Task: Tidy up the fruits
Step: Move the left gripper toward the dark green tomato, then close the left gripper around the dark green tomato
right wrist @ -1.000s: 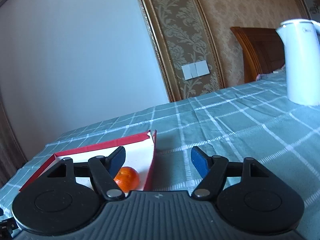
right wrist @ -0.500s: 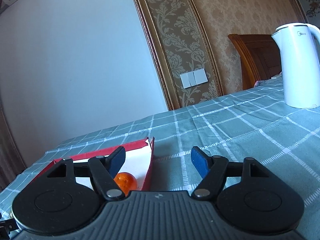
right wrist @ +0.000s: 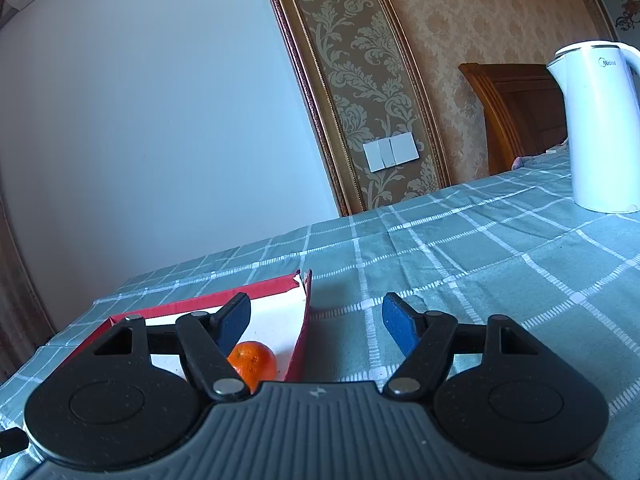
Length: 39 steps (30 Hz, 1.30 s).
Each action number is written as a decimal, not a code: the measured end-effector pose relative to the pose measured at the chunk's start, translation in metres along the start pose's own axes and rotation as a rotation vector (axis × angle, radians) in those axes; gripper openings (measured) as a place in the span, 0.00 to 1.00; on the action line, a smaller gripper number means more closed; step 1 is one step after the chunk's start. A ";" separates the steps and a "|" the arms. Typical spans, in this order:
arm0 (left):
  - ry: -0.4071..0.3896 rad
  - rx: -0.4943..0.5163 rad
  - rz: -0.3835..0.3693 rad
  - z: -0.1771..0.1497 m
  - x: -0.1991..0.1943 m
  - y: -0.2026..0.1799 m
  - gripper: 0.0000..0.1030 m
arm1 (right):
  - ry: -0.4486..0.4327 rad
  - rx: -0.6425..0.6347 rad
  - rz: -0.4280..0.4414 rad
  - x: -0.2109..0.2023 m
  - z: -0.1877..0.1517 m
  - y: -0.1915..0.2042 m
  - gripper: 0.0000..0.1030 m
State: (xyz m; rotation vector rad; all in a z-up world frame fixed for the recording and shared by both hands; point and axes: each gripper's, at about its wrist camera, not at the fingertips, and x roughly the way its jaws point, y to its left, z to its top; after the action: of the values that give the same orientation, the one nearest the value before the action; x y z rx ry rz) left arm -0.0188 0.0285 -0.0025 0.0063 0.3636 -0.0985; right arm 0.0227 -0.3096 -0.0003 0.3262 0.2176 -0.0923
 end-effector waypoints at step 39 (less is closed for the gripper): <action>0.182 0.100 -0.004 0.007 0.044 0.009 0.47 | 0.009 0.001 -0.006 0.001 0.001 0.002 0.75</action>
State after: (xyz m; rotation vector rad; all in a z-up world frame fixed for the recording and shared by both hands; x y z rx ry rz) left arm 0.0257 0.0327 -0.0117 0.1142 0.5405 -0.1207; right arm 0.0237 -0.3080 0.0015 0.3271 0.2270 -0.0965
